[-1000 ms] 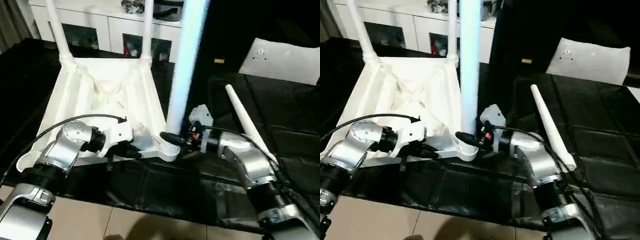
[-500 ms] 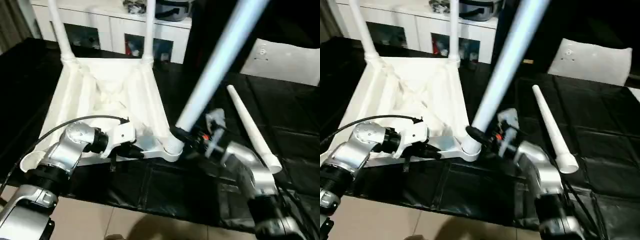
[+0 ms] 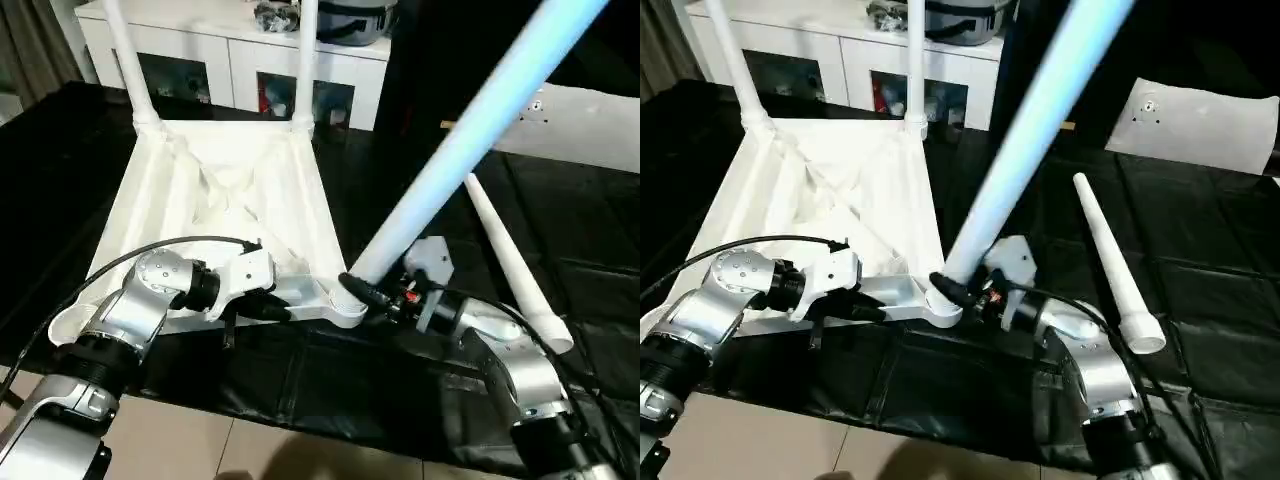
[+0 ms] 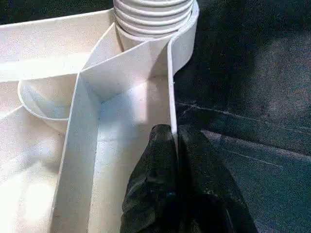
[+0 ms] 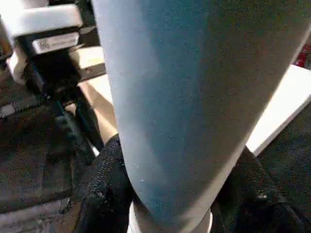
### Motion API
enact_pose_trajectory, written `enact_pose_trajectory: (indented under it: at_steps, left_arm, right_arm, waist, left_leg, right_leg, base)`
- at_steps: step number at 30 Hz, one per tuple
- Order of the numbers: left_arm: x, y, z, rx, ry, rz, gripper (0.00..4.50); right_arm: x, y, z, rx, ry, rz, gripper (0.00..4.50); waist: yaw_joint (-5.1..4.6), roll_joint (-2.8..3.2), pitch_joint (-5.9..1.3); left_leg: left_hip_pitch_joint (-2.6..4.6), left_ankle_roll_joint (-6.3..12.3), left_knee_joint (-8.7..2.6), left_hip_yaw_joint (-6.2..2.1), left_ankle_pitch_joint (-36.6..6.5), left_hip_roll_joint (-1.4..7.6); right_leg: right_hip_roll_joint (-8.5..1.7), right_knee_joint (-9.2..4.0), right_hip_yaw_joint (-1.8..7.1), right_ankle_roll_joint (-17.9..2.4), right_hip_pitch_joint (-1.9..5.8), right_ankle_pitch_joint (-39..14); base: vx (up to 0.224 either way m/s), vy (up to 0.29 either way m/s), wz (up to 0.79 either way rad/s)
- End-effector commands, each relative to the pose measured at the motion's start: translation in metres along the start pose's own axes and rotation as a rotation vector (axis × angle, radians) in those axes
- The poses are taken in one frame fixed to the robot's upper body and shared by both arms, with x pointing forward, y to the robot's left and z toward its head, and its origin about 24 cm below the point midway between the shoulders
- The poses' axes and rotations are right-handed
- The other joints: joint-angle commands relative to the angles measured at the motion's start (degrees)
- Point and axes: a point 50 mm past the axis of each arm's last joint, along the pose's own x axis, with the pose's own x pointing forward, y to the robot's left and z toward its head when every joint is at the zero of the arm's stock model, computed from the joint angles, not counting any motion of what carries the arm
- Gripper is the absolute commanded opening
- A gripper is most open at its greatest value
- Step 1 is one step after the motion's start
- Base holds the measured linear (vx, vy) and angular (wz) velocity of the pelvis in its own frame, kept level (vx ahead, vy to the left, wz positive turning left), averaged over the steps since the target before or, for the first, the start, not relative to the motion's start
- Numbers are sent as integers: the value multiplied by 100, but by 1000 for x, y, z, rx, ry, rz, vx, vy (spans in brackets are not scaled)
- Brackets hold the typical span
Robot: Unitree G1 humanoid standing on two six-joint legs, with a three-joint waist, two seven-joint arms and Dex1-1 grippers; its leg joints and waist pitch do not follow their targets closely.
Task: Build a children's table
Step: Insert table leg to table base
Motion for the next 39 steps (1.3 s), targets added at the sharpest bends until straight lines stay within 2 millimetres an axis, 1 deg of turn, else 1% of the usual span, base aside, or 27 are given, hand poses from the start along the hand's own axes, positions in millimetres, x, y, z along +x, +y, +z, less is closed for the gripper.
enact_pose_trajectory:
  at_steps: [1, 2, 3, 5, 7, 8, 10, 11, 12, 14, 15, 16, 17, 18, 20, 21, 22, 23, 28, 32, 33, 34, 35, 36, 37, 38, 39]
  left_arm:
    - [2, -1, 4, 45, 18, -16, 0]
    - [1, -1, 4, 49, 18, -22, 0]
    - [1, -1, 4, 51, 19, -26, 0]
    - [1, -2, 6, 68, 16, -52, 0]
    - [3, -4, 10, 84, -2, -92, 0]
    - [5, -6, 13, 99, -12, -126, 0]
    - [6, -7, 16, 114, -12, -156, 0]
    - [7, -7, 17, 121, -9, -167, 0]
    - [8, -7, 18, 132, -4, -183, 0]
    - [8, -5, 20, 150, 7, -202, 0]
    - [9, -4, 22, 161, 13, -210, 0]
    - [9, -4, 23, 166, 17, -213, 0]
    - [9, -3, 23, 171, 25, -214, 0]
    - [9, -2, 23, 173, 31, -214, 0]
    - [8, 0, 23, 176, 41, -211, 0]
    - [8, 2, 22, 177, 51, -206, 0]
    - [7, 2, 22, 176, 52, -204, 0]
    - [7, 3, 21, 176, 58, -197, 0]
    - [3, 5, 17, 161, 75, -174, 0]
    - [-3, 4, 12, 114, 57, -134, 0]
    - [-6, 2, 11, 84, 39, -108, 0]
    - [-8, -1, 10, 58, 25, -82, 0]
    - [-9, -1, 9, 55, 23, -78, 0]
    - [-12, -6, 9, 27, 5, -50, 0]
    - [-12, -7, 8, 24, 3, -47, 0]
    - [-12, -12, 10, -4, -15, -22, 0]
    - [-10, -16, 12, -19, -29, -8, 0]
  right_arm:
    - [-1, 16, -35, 74, 184, 86, 186]
    - [1, 16, -37, 66, 195, 98, 186]
    - [2, 16, -37, 67, 197, 99, 186]
    - [6, 16, -38, 79, 199, 107, 186]
    - [10, 16, -39, 95, 194, 128, 186]
    - [12, 17, -39, 108, 189, 150, 186]
    - [14, 18, -38, 124, 183, 174, 186]
    - [14, 18, -38, 131, 180, 183, 186]
    - [15, 19, -37, 135, 179, 204, 186]
    - [15, 21, -37, 139, 181, 236, 186]
    - [15, 22, -37, 137, 184, 253, 186]
    - [15, 23, -38, 136, 187, 263, 186]
    - [15, 24, -38, 133, 191, 274, 186]
    - [15, 25, -39, 130, 193, 280, 186]
    - [15, 26, -39, 126, 196, 289, 186]
    - [16, 27, -39, 125, 197, 295, 186]
    - [16, 27, -39, 125, 197, 296, 186]
    - [16, 27, -39, 126, 196, 297, 186]
    - [18, 26, -38, 129, 190, 293, 186]
    - [21, 23, -39, 129, 190, 229, 186]
    - [23, 18, -40, 129, 189, 173, 186]
    - [24, 14, -40, 129, 187, 116, 186]
    - [24, 13, -40, 130, 186, 107, 186]
    - [26, 7, -40, 134, 182, 33, 186]
    - [26, 6, -40, 135, 181, 24, 186]
    - [28, 1, -39, 151, 174, -40, 186]
    - [29, -1, -39, 162, 170, -70, 186]
  waist:
    - [-46, 79, -230]
    - [-61, 72, -211]
    - [-75, 72, -211]
    - [-95, 108, -165]
    - [-158, 93, -147]
    - [-163, 110, -130]
    - [-185, 109, -123]
    - [-181, 122, -114]
    - [-179, 155, -97]
    - [-180, 136, -105]
    - [-175, 166, -78]
    - [-163, 145, -89]
    - [-151, 180, -68]
    - [-146, 153, -66]
    - [-131, 179, -48]
    - [-128, 169, -40]
    - [-130, 171, -33]
    - [-136, 175, -24]
    - [-164, 189, 10]
    - [-180, 199, 24]
    - [-184, 222, 29]
    - [-202, 235, 34]
    - [-230, 222, 42]
    - [-261, 216, 30]
    - [-273, 232, 57]
    - [-316, 244, 45]
    - [-316, 244, 45]
  left_leg:
    - [-3, 134, -441, -167, -1789, 351]
    - [-1, 140, -442, -169, -1853, 346]
    - [-5, 135, -445, -173, -1882, 346]
    - [3, 132, -457, -186, -2020, 338]
    - [0, 128, -460, -202, -2197, 332]
    - [6, 131, -461, -209, -2230, 330]
    - [-3, 162, -464, -209, -2216, 333]
    - [-5, 164, -471, -213, -2195, 341]
    - [-5, 176, -489, -213, -2187, 353]
    - [-10, 192, -501, -203, -2151, 368]
    - [-25, 215, -511, -198, -2118, 364]
    - [-22, 231, -511, -188, -2072, 367]
    - [-28, 226, -520, -193, -2059, 367]
    - [-27, 234, -518, -183, -2028, 363]
    - [-7, 247, -515, -172, -2010, 346]
    - [-16, 245, -521, -179, -1980, 347]
    - [-10, 242, -526, -185, -1988, 350]
    - [-23, 234, -533, -192, -2002, 354]
    - [-6, 198, -554, -217, -2239, 368]
    - [-9, 177, -570, -227, -2301, 370]
    - [2, 146, -574, -235, -2355, 373]
    - [6, 93, -579, -242, -2420, 379]
    - [-1, 70, -577, -255, -2466, 379]
    - [5, 45, -567, -266, -2519, 374]
    - [10, 47, -575, -265, -2543, 373]
    - [17, 48, -576, -275, -2526, 381]
    - [17, 48, -576, -275, -2526, 381]
  right_leg:
    - [-577, -610, 367, -123, 161, -3372]
    - [-578, -625, 364, -103, 145, -3444]
    - [-582, -632, 365, -84, 148, -3482]
    - [-577, -659, 358, -57, 123, -3581]
    - [-566, -675, 336, -29, 119, -3725]
    - [-573, -687, 333, -19, 112, -3776]
    - [-577, -689, 352, -37, 113, -3766]
    - [-579, -675, 361, -61, 111, -3708]
    - [-571, -661, 378, -130, 100, -3566]
    - [-559, -622, 402, -237, 109, -3311]
    - [-551, -609, 416, -285, 108, -3180]
    - [-552, -596, 422, -317, 120, -3102]
    - [-558, -585, 427, -338, 117, -3072]
    - [-561, -601, 427, -335, 122, -3127]
    - [-556, -631, 425, -311, 108, -3260]
    - [-559, -630, 422, -294, 117, -3314]
    - [-556, -641, 415, -258, 113, -3403]
    - [-559, -636, 414, -250, 117, -3430]
    - [-580, -679, 409, -198, 88, -3714]
    - [-601, -700, 413, -175, 77, -3856]
    - [-612, -716, 409, -165, 66, -3963]
    - [-625, -717, 403, -192, 55, -4020]
    - [-624, -716, 390, -185, 59, -4071]
    - [-634, -715, 378, -150, 57, -4176]
    - [-627, -743, 377, -140, 34, -4234]
    - [-637, -732, 382, -164, 52, -4195]
    - [-637, -732, 382, -164, 52, -4195]
  base:
    - [0, 0, 0]
    - [0, 0, 0]
    - [0, 0, 0]
    - [0, 0, 0]
    - [0, 0, 0]
    - [0, 0, 0]
    - [0, 0, 0]
    - [0, 0, 0]
    - [0, 0, 0]
    - [0, 0, 0]
    - [0, 0, 0]
    - [0, 0, 0]
    - [0, 0, 0]
    - [0, 0, 0]
    - [0, 0, 0]
    - [0, 0, 0]
    - [0, 0, 0]
    - [0, 0, 0]
    - [0, 0, 0]
    - [0, 0, 0]
    - [0, 0, 0]
    - [0, 0, 0]
    - [0, 0, 0]
    - [0, 0, 0]
    - [0, 0, 0]
    - [0, 0, 0]
    - [0, 0, 0]
